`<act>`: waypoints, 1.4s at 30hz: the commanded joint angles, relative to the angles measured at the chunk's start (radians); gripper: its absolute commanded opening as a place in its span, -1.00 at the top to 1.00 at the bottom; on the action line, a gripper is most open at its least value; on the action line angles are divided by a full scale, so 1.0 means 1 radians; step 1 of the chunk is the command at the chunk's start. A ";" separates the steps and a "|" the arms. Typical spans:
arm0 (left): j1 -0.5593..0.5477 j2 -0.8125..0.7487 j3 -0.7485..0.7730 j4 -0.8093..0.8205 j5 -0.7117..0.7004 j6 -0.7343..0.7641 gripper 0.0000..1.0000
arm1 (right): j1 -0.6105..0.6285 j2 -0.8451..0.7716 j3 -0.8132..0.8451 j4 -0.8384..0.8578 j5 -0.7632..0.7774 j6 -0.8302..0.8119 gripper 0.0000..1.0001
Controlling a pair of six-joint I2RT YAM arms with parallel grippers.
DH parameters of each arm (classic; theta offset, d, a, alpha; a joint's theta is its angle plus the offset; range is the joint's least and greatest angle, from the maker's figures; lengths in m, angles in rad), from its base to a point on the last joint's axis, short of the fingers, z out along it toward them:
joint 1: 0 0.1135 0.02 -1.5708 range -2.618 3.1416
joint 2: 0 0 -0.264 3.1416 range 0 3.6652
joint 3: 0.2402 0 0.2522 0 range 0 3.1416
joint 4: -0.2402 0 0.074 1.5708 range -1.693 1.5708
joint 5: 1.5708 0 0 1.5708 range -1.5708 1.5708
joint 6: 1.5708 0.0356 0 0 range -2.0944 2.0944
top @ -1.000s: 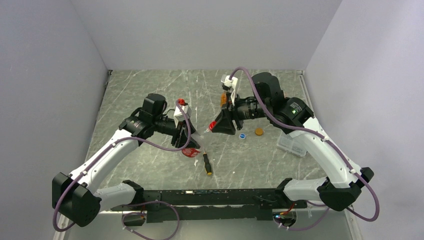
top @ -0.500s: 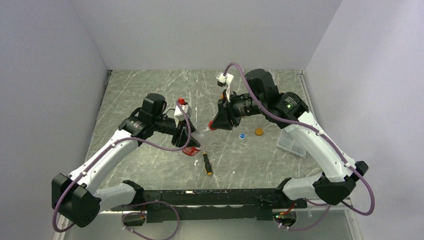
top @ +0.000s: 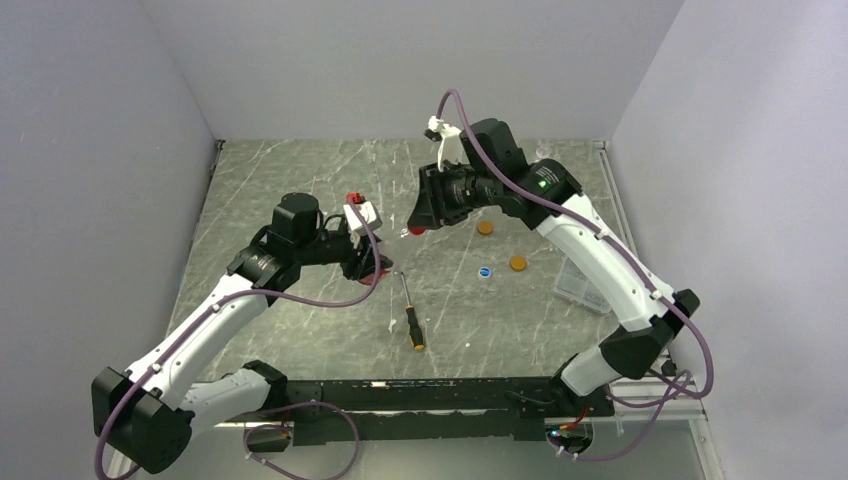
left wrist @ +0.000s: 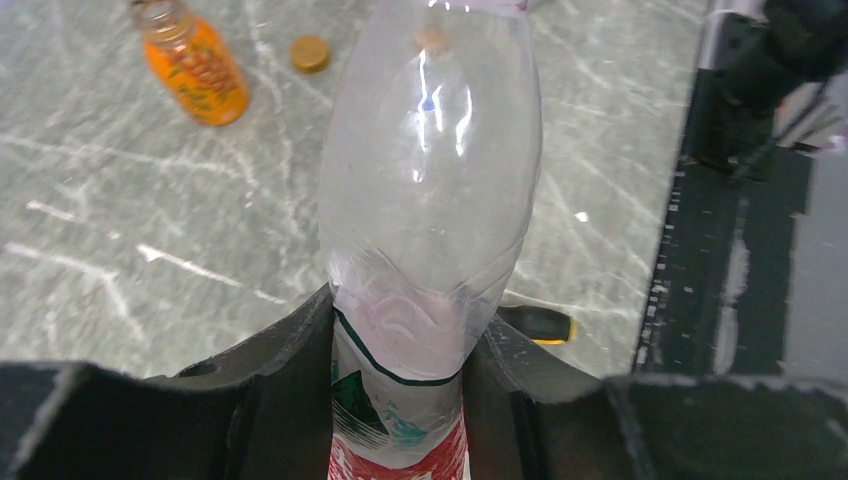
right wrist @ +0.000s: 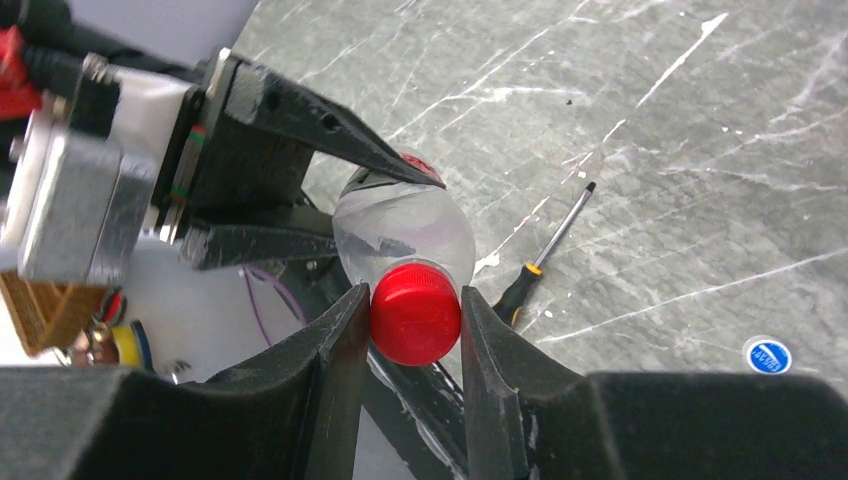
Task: Screw on the bottle caps
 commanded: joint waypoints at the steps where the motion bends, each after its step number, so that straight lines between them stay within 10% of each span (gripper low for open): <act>1: -0.006 -0.040 0.006 0.243 -0.265 -0.004 1.00 | 0.022 0.048 -0.015 0.050 -0.011 0.218 1.00; 10: -0.060 -0.007 -0.023 0.399 -0.508 0.107 1.00 | 0.021 0.148 0.025 0.143 -0.030 0.361 1.00; 25: -0.062 0.013 -0.045 0.414 -0.482 0.074 1.00 | 0.018 0.138 0.133 0.105 0.091 0.285 0.95; 32: -0.046 0.017 -0.054 0.436 -0.465 0.025 1.00 | 0.017 0.048 0.133 0.126 0.194 0.221 -0.42; 38: -0.013 0.035 -0.060 0.495 -0.457 -0.058 1.00 | 0.013 -0.079 0.045 0.209 0.282 0.179 -0.98; 42: 0.009 0.064 -0.066 0.572 -0.474 -0.117 1.00 | 0.007 -0.162 -0.063 0.284 0.311 0.160 -0.99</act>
